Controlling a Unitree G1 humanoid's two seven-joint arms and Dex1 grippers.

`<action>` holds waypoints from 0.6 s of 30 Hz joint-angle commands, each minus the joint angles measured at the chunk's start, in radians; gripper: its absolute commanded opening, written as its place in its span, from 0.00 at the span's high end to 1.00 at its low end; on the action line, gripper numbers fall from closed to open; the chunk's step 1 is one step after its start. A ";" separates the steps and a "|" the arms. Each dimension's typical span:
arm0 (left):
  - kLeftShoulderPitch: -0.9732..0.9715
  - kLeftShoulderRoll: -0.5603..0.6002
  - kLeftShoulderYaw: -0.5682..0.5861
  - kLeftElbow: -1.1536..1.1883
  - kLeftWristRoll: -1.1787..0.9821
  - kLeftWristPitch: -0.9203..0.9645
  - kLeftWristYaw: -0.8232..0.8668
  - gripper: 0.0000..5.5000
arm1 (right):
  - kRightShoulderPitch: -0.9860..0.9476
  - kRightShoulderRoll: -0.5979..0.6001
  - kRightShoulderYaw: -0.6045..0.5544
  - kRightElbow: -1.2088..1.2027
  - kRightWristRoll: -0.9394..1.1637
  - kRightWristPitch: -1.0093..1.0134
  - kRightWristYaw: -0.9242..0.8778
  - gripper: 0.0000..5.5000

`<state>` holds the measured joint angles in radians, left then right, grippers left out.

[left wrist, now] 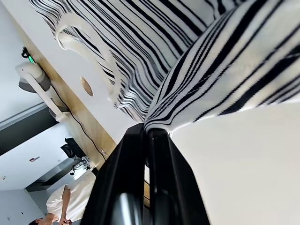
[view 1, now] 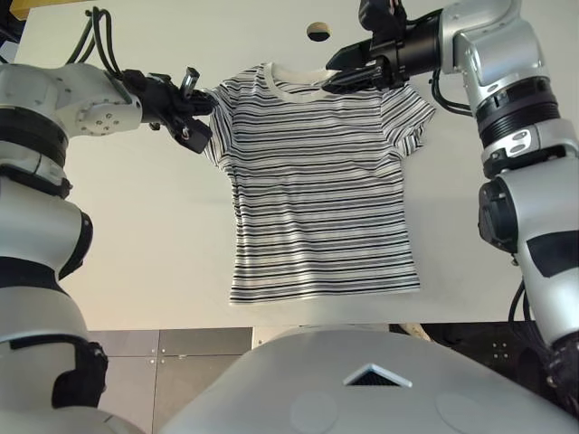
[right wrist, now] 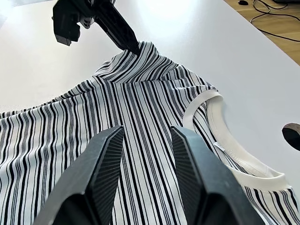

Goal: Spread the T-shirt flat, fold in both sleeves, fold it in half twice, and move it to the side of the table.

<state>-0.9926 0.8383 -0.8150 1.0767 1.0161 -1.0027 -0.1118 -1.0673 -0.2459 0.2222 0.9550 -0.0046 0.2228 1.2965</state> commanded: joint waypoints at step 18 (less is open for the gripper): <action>0.000 -0.171 0.047 -0.006 -0.075 0.065 -0.138 0.98 | 0.030 -0.015 0.008 0.007 -0.018 -0.004 -0.009 0.66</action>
<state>-0.9758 0.6861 -0.7815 1.0605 0.9564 -0.9491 -0.2296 -1.0426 -0.2515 0.2234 0.9550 -0.0106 0.2226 1.2936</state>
